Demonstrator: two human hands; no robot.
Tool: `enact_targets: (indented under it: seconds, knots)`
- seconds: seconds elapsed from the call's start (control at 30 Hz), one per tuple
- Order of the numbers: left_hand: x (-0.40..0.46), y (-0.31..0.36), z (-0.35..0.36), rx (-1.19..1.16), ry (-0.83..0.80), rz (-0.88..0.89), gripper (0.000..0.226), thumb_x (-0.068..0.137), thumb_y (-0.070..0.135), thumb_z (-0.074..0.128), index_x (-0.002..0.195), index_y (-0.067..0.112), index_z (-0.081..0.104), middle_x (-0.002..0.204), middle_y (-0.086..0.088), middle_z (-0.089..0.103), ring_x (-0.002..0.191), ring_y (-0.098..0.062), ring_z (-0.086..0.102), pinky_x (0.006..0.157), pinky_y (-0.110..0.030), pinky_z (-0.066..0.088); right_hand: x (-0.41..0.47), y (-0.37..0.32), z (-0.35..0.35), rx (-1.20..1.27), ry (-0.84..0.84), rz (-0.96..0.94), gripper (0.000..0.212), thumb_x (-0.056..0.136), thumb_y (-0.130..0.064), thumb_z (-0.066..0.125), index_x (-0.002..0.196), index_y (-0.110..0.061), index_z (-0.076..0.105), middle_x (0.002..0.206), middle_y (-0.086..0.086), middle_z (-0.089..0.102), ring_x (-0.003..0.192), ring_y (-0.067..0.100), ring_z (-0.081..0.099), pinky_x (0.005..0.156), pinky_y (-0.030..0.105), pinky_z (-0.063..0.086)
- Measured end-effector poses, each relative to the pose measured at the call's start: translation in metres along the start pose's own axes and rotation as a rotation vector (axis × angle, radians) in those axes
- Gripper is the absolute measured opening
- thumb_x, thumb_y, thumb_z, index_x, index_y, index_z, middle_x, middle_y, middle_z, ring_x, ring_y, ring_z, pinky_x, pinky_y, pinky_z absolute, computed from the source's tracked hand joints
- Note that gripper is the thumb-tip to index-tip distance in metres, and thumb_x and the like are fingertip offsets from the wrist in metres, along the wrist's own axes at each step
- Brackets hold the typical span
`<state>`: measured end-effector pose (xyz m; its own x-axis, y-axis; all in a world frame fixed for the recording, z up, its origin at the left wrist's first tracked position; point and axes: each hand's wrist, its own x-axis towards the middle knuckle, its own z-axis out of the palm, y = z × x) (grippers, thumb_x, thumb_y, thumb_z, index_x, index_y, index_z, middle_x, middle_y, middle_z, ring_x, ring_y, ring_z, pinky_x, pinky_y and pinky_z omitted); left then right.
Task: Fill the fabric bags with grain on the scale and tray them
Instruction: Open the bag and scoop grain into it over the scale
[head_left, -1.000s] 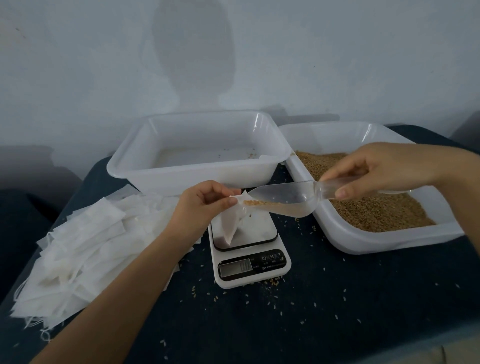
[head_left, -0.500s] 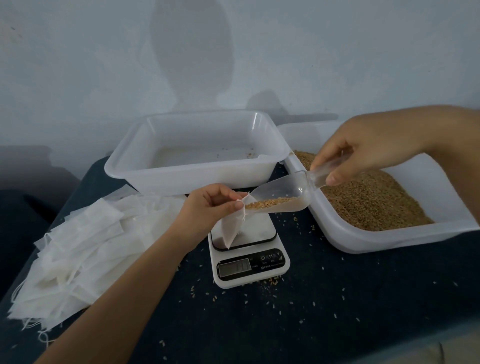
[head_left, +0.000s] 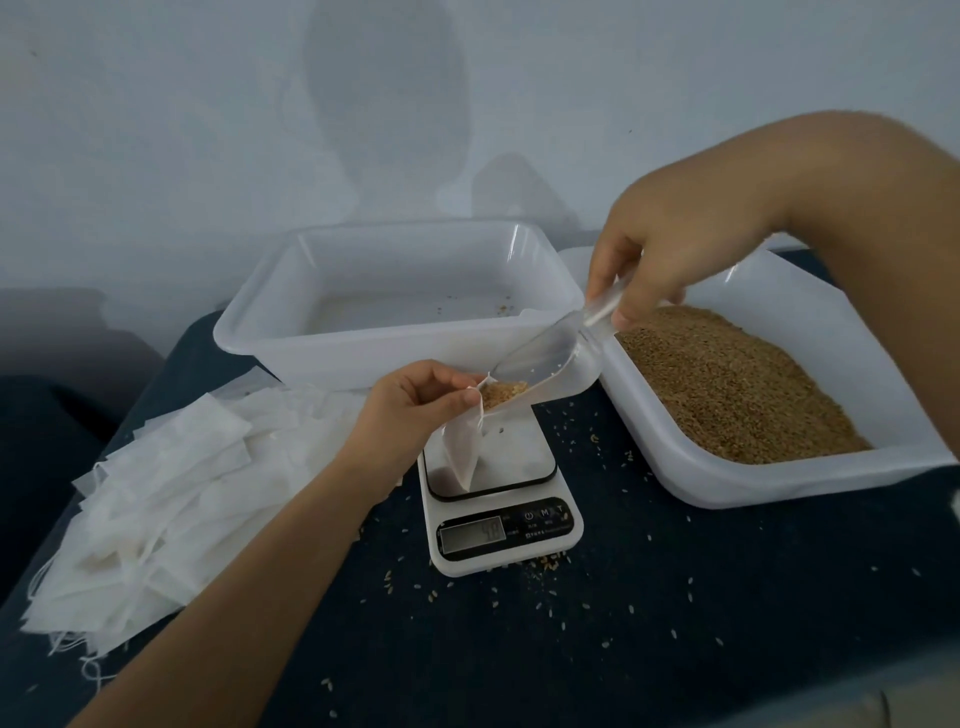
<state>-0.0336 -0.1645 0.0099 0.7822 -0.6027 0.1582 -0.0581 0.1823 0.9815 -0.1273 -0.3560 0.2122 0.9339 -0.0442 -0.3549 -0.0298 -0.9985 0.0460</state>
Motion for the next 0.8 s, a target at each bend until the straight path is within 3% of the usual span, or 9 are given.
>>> enact_targets:
  seconds: [0.17, 0.47, 0.63, 0.8]
  knots:
    - [0.000, 0.000, -0.003, -0.021, -0.016, 0.003, 0.006, 0.068, 0.017, 0.070, 0.072, 0.014, 0.067, 0.096, -0.007, 0.073, 0.098, -0.019, 0.067, 0.079, -0.021, 0.053, 0.004, -0.005, -0.007, 0.002, -0.025, 0.023, 0.009, 0.080, -0.037, 0.072, 0.087, -0.036, 0.067, 0.052, -0.020, 0.063, 0.049, -0.005, 0.058, 0.060, 0.023, 0.045]
    - [-0.001, 0.004, 0.002, -0.050, -0.013, 0.007, 0.007, 0.070, 0.010, 0.069, 0.074, 0.007, 0.064, 0.095, -0.007, 0.073, 0.094, -0.019, 0.068, 0.076, -0.017, 0.051, 0.005, -0.020, -0.024, -0.036, -0.026, 0.082, 0.010, 0.079, -0.027, 0.075, 0.081, -0.031, 0.066, 0.064, -0.006, 0.067, 0.058, 0.005, 0.062, 0.053, 0.022, 0.042]
    - [-0.002, 0.005, 0.002, -0.015, -0.004, 0.015, 0.011, 0.077, -0.001, 0.066, 0.072, 0.009, 0.064, 0.096, -0.005, 0.073, 0.093, -0.018, 0.068, 0.075, -0.016, 0.050, 0.015, -0.012, -0.019, -0.017, 0.162, 0.178, 0.023, 0.065, -0.026, 0.086, 0.084, -0.032, 0.074, 0.057, -0.010, 0.068, 0.037, 0.001, 0.058, 0.044, 0.022, 0.042]
    - [-0.002, 0.005, 0.003, -0.024, -0.004, 0.028, 0.017, 0.076, -0.002, 0.066, 0.068, 0.013, 0.066, 0.095, -0.005, 0.073, 0.093, -0.018, 0.068, 0.075, -0.016, 0.051, 0.015, 0.002, -0.025, -0.080, 0.111, 0.116, 0.030, 0.063, -0.040, 0.085, 0.090, -0.041, 0.072, 0.065, -0.013, 0.071, 0.050, 0.002, 0.064, 0.054, 0.026, 0.050]
